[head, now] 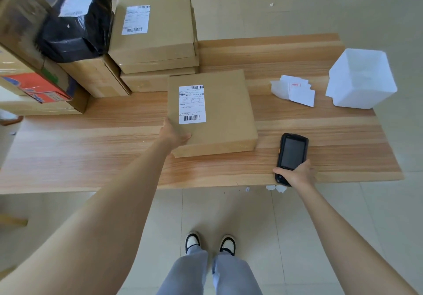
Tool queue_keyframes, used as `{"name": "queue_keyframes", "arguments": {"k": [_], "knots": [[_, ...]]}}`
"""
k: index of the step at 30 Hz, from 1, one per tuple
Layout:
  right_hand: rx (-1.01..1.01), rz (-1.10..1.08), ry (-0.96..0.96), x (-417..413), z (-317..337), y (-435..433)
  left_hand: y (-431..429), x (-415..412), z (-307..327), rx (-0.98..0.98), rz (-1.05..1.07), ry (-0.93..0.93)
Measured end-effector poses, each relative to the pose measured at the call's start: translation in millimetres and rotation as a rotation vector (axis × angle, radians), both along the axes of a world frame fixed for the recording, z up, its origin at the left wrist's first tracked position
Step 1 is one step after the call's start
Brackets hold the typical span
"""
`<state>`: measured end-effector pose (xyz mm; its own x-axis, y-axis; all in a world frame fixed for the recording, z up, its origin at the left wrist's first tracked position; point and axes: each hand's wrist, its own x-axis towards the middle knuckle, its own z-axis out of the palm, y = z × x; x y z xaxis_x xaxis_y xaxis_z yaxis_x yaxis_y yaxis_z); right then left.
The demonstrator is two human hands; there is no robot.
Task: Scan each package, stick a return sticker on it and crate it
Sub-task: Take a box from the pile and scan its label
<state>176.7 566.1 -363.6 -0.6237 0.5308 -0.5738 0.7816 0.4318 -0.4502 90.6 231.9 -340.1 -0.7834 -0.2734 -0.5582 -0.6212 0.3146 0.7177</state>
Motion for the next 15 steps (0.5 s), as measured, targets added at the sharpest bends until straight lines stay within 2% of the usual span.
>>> {"name": "queue_keyframes", "arguments": {"k": [4,11,15], "knots": [[-0.100,-0.052,0.047,-3.5,0.6,-3.1,2.0,-0.5,1.5,0.017,-0.002,-0.006],[-0.417,-0.248,0.119,-7.5,12.9,-5.8,-2.6,-0.2,4.1,0.007,-0.021,-0.034],[-0.491,-0.287,0.198,-5.2,25.4,-9.8,-0.2,0.9,4.8,-0.054,-0.042,-0.049]]}}
